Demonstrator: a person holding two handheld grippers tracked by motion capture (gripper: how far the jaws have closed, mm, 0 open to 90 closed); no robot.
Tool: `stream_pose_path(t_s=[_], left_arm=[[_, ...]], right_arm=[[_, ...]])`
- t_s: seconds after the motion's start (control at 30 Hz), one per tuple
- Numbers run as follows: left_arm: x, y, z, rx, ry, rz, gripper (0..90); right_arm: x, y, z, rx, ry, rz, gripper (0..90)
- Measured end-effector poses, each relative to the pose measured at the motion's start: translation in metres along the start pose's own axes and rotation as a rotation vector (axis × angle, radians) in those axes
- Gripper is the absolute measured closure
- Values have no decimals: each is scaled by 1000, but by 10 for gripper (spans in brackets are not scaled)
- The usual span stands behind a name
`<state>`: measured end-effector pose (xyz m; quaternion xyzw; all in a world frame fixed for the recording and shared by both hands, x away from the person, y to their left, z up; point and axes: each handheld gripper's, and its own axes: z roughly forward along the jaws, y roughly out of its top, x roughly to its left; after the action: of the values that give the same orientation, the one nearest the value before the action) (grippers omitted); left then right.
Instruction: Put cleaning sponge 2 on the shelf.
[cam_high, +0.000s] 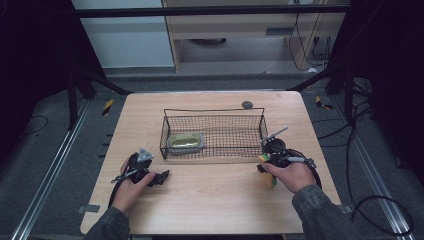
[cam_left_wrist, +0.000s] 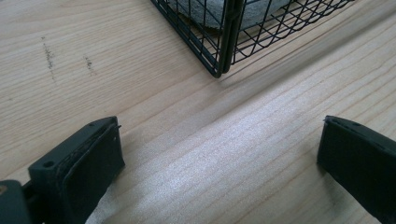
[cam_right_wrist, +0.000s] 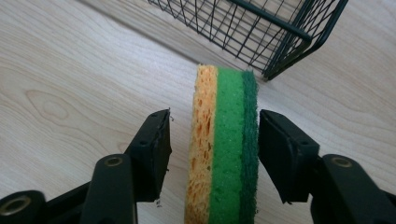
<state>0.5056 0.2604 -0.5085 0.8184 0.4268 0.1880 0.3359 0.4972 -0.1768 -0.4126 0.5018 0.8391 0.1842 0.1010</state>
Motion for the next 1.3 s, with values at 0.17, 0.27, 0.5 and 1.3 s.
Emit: stream_pose_path(t_s=[0.17,0.27,0.5,1.3], left_arm=[[0,0,0,-1,-1,0,0],[0,0,0,-1,-2,1,0],[0,0,0,-1,-1,-2,0],[1,0,1,-1,-5,2,0]], right_arm=[[-5,1,3,26,25,10,570],[-6,0,1,42,26,13,635],[-16,-6,-11,13,48,22,647],[-59,13,-72,-145,-38,34,652]])
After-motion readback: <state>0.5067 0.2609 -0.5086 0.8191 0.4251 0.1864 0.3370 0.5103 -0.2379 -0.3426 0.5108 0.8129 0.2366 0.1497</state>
